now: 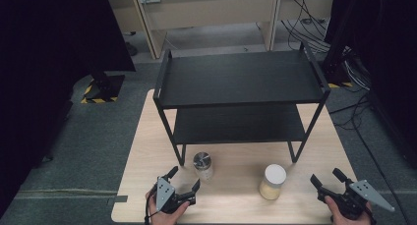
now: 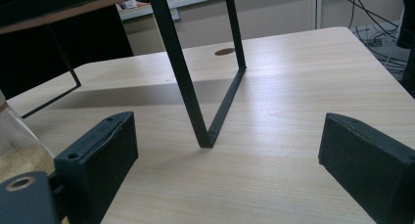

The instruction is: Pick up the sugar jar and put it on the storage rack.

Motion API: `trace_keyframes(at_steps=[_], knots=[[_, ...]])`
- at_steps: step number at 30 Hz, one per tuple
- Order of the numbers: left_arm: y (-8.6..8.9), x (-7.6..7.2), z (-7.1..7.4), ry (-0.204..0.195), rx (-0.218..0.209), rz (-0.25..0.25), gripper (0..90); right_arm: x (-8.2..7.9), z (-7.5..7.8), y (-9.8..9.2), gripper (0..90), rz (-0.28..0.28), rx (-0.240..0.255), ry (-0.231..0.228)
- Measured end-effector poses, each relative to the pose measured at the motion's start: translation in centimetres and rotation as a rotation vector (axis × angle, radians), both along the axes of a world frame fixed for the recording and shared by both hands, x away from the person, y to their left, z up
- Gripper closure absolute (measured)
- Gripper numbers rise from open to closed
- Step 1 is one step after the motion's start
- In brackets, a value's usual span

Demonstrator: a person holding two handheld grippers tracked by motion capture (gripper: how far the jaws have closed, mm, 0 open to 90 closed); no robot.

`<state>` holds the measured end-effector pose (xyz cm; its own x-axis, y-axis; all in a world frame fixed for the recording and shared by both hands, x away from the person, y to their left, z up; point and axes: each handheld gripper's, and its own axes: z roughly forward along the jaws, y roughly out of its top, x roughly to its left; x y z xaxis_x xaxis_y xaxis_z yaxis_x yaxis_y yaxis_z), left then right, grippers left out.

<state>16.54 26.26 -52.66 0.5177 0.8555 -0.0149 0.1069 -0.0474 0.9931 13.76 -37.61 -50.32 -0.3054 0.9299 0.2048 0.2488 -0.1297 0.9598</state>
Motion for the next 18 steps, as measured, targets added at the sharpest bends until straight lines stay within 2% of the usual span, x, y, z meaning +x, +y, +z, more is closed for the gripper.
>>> trace_keyframes(at_steps=[4,10,18], knots=[[-0.2,0.3,0.0,0.005,-0.008,-0.01,8.2,0.1,0.0,-0.1,7.5,0.0,0.007,0.005],[-0.7,0.8,0.2,0.011,0.0,-0.031,8.4,0.1,0.0,-0.1,7.4,0.001,0.006,0.006],[-1.6,2.0,0.6,0.04,-0.005,-0.051,8.9,0.1,0.1,-0.1,7.3,0.0,0.007,0.009]])
